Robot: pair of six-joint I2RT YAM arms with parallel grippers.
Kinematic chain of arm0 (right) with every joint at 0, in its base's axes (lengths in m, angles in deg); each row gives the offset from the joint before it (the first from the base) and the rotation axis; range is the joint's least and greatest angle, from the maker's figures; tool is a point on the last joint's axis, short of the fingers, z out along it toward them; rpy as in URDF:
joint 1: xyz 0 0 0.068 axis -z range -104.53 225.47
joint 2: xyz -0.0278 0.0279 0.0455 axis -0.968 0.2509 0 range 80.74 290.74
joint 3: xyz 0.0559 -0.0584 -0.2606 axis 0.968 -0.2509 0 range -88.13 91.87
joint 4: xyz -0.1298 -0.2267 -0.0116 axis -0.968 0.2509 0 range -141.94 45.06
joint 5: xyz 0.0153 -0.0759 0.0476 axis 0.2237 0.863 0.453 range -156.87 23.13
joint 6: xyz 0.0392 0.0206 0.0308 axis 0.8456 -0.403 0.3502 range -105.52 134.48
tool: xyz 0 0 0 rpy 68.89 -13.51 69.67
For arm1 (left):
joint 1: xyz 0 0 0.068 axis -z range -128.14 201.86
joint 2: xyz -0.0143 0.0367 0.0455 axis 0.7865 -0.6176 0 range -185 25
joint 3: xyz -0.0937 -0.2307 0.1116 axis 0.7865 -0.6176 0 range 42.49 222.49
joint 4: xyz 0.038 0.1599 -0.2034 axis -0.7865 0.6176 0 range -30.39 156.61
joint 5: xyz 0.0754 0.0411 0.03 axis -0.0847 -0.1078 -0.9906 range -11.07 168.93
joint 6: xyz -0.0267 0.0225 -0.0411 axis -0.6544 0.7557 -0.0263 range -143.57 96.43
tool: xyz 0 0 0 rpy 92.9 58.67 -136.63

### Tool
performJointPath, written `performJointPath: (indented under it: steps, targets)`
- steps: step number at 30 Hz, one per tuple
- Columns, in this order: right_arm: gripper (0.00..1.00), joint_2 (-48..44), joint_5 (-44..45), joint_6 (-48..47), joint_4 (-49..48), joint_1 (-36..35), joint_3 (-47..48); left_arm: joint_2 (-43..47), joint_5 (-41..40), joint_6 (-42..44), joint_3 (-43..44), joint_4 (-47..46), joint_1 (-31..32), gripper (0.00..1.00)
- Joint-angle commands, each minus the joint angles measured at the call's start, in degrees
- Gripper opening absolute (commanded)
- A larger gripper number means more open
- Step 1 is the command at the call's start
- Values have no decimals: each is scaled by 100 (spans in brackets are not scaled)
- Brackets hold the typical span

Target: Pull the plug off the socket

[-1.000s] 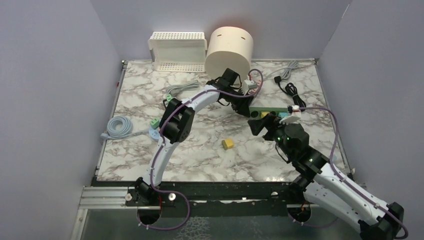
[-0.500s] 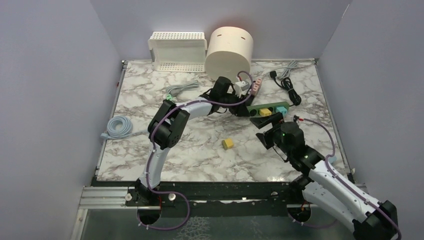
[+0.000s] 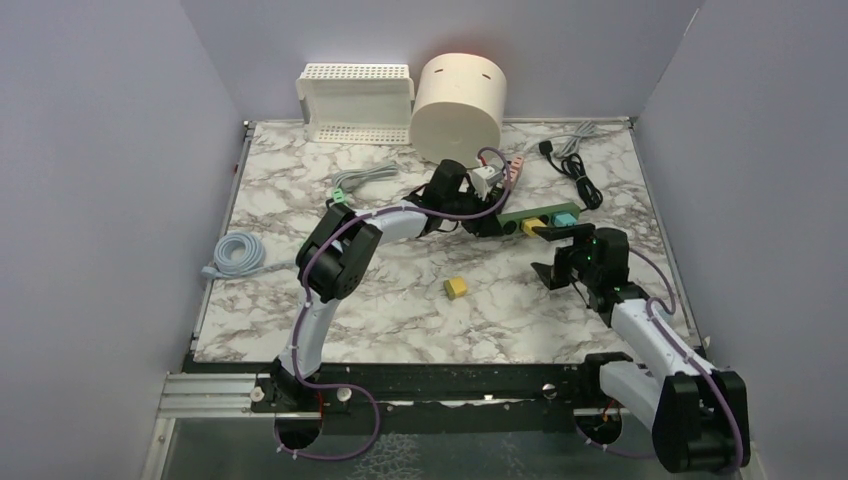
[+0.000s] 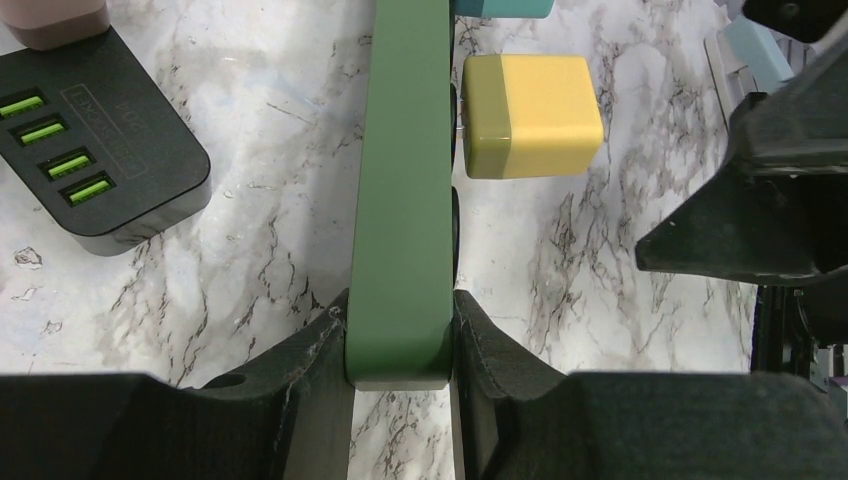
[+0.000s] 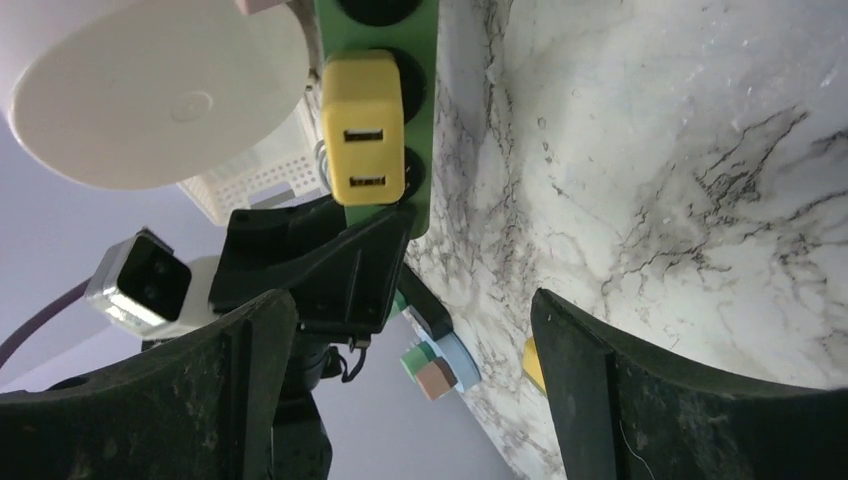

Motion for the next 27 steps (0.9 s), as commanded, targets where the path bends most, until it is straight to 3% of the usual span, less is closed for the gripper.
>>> performJointPath:
  steps: [1,20,22,27]
  targets:
    - [89,616,-600,-189,-720,201,298,420,-235,-49,20,-478,-25,0]
    - [63,2497,-419,-617,-1941,469,651,363,-30,-14,28,-447,-7,0]
    - [55,2545,-394,-700,-1971,467,710,336,-30,-13,28,-436,-7,0]
    - [24,2624,-395,-882,-1880,468,849,280,33,-13,45,-437,0,0]
